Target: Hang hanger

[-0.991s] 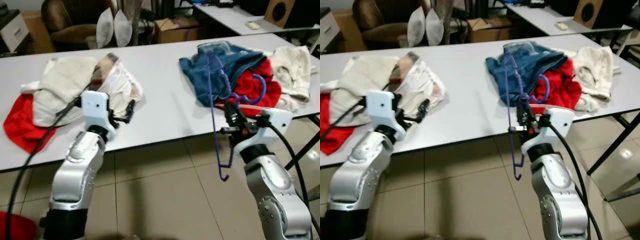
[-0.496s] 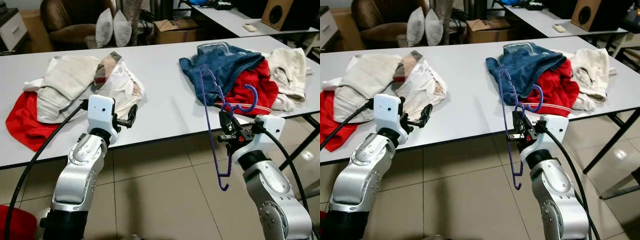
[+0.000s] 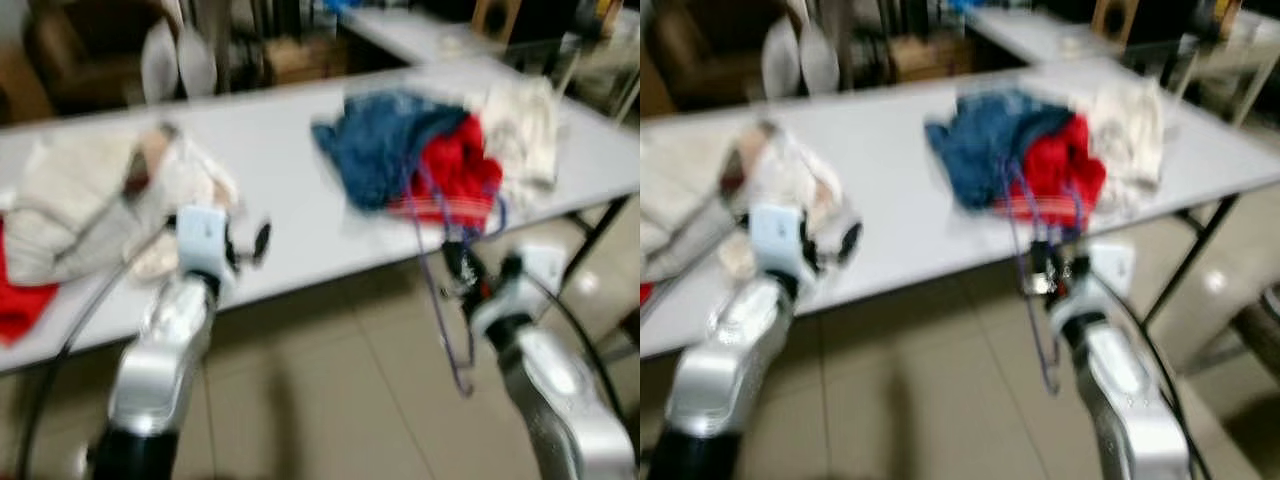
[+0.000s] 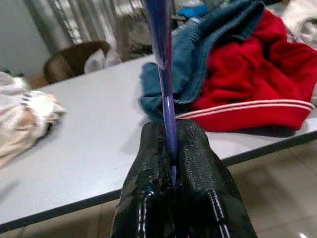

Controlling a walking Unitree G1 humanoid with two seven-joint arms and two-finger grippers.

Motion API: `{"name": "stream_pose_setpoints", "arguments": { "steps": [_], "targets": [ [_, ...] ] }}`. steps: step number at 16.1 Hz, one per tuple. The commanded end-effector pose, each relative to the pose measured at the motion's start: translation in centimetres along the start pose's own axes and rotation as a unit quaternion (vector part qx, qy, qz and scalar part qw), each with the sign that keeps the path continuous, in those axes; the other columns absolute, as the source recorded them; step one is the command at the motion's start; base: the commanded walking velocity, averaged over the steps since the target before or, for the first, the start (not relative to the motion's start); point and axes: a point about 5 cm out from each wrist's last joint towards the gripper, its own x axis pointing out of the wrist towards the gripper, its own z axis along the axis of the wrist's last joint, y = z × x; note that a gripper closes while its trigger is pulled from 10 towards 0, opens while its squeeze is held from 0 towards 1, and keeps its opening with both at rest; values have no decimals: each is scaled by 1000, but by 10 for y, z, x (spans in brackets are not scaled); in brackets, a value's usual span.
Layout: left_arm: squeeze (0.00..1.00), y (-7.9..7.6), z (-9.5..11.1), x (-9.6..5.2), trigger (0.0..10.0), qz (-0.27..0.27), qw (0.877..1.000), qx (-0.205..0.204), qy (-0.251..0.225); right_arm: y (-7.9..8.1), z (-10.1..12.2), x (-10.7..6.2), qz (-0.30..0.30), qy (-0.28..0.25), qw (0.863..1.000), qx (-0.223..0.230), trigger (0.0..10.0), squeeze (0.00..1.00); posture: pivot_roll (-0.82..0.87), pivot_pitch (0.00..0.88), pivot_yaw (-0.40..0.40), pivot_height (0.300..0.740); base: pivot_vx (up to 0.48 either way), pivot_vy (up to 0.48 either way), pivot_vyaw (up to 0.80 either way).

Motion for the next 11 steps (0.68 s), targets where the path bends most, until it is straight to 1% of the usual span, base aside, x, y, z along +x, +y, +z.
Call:
{"name": "stream_pose_setpoints", "arguments": {
  "steps": [1,2,3,4,6,7,8,9,10,11],
  "targets": [
    [35,10,4,-1,10000,24,1000,13,-6,7,6,3,19,-14,1000,1,10000,0,-63,0,17,740,341,0,0],
    [35,13,3,-3,10000,30,999,15,-7,9,4,2,39,-4,999,-20,10000,0,-61,0,14,740,337,0,0],
    [39,16,3,-7,10000,36,999,17,-7,13,1,1,70,12,996,-60,10000,0,-58,0,12,740,337,0,800],
    [39,17,2,-8,10000,37,999,18,-6,14,0,1,77,14,995,-67,10000,0,-55,0,10,740,341,0,800],
    [39,19,-1,-12,10000,40,999,25,-1,14,-1,1,80,11,995,-53,10000,0,-53,0,7,740,334,0,800],
    [31,21,-4,-14,10000,45,999,29,2,13,-2,1,78,11,996,-37,10000,0,-53,0,7,740,0,0,0],
    [47,26,-9,-17,10000,57,997,44,16,12,-2,1,85,14,996,-37,10000,0,-52,0,4,740,0,0,0],
    [63,30,-12,-19,10000,64,997,46,23,12,-2,0,96,17,994,-45,10000,0,-52,0,4,740,0,0,0],
    [1000,35,-14,-21,10000,62,997,37,30,12,-2,-1,106,19,993,-53,10000,0,-51,0,3,740,0,0,0],
    [1000,38,-15,-23,10000,57,997,40,37,11,-2,-1,108,20,992,-55,10000,0,-47,0,1,740,0,0,0]
  ]
}}
